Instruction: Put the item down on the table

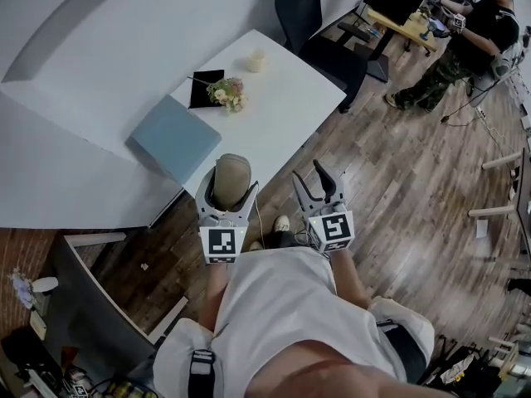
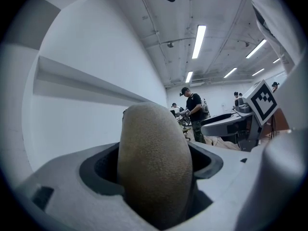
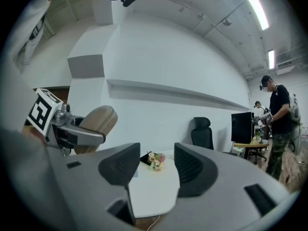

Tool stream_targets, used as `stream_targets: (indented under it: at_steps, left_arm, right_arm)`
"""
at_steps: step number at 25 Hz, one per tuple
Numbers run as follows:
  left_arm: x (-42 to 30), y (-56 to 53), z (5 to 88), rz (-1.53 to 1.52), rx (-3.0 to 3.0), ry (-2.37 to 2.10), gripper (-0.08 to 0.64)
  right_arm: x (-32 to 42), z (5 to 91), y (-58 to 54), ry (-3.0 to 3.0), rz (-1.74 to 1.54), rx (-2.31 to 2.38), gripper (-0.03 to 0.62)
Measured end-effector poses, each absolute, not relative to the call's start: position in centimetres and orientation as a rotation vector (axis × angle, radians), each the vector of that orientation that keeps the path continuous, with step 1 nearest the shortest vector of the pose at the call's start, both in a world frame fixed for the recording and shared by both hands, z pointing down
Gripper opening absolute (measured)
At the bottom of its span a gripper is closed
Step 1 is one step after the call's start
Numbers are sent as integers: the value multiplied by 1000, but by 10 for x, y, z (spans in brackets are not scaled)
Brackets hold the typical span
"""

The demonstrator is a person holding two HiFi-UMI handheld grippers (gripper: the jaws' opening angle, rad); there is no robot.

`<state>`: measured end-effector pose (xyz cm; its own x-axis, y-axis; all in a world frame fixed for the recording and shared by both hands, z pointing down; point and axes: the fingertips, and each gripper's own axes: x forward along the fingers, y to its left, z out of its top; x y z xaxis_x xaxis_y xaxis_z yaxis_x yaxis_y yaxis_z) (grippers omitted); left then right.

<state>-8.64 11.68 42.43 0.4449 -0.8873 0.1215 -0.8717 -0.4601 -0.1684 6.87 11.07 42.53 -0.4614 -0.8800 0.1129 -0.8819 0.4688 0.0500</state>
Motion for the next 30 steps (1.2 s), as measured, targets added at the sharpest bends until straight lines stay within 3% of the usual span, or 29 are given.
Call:
stream_targets:
  at_steps: [30]
  left_arm:
    - [-18,-3,421,-386,-2494,1691,407]
  right_arm:
    - [129,433,-16,-2692,71,1424,218]
